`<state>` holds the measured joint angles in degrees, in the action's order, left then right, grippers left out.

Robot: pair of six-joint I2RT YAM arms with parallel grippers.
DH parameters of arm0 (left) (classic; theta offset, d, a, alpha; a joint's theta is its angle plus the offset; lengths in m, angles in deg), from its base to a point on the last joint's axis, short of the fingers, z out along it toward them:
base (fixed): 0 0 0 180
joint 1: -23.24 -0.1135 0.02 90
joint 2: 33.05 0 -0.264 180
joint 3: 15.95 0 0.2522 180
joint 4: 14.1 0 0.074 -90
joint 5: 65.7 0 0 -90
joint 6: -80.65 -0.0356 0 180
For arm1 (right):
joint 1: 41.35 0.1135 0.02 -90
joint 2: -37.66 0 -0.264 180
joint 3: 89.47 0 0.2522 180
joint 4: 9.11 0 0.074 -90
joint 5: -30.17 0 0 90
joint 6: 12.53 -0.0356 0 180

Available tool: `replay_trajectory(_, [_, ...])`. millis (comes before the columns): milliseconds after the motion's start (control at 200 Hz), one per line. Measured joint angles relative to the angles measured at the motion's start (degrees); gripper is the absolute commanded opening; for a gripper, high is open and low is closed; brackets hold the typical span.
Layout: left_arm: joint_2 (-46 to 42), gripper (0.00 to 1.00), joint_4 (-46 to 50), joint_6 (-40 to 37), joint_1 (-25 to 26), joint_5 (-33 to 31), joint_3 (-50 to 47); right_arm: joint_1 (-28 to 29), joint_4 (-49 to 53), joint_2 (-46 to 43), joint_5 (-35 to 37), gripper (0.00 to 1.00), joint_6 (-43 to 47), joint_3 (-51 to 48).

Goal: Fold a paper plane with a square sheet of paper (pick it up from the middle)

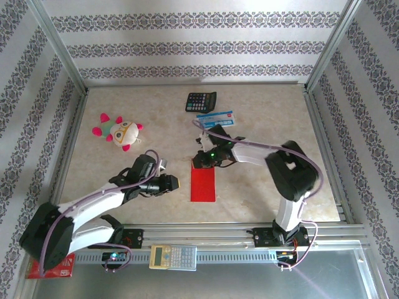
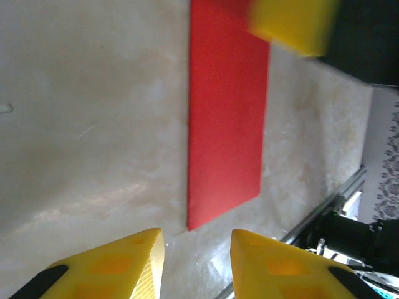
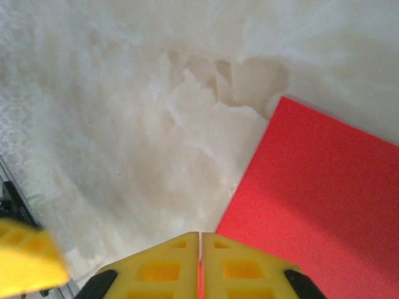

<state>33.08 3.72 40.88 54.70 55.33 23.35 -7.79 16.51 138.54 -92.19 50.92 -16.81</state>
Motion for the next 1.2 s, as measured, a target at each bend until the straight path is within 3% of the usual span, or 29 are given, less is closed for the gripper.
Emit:
replay_trajectory(180, [13.99,0.30,-0.96,-0.83,2.84,-0.50,10.95,-4.00,8.61,-20.76,10.97,0.30,-3.19,-8.13])
replay_trajectory(270, [19.61,0.26,-1.38,-2.25,3.21,-0.52,15.74,-0.96,12.00,-27.63,15.91,0.36,-6.19,-12.44])
replay_trajectory(345, [23.89,0.23,-1.53,-3.43,3.34,-0.63,18.62,1.92,14.16,-31.23,18.80,0.48,-8.83,-15.82])
replay_trajectory(470, [29.27,0.18,-1.49,-5.07,3.37,-0.63,21.22,5.29,15.19,-35.10,22.38,0.54,-13.79,-20.52])
replay_trajectory(644, [33.38,0.11,-1.95,-5.90,3.37,-0.39,22.62,10.88,12.28,-35.60,23.89,0.54,-19.28,-24.13])
replay_trajectory(869, [34.53,0.08,-3.87,-5.88,3.37,-0.61,21.53,17.14,5.70,-29.49,24.44,0.53,-24.65,-24.63])
replay_trajectory(1199, [34.38,0.07,-7.80,-5.57,3.37,-0.02,19.67,20.24,-1.60,-23.21,24.48,0.52,-29.07,-25.53])
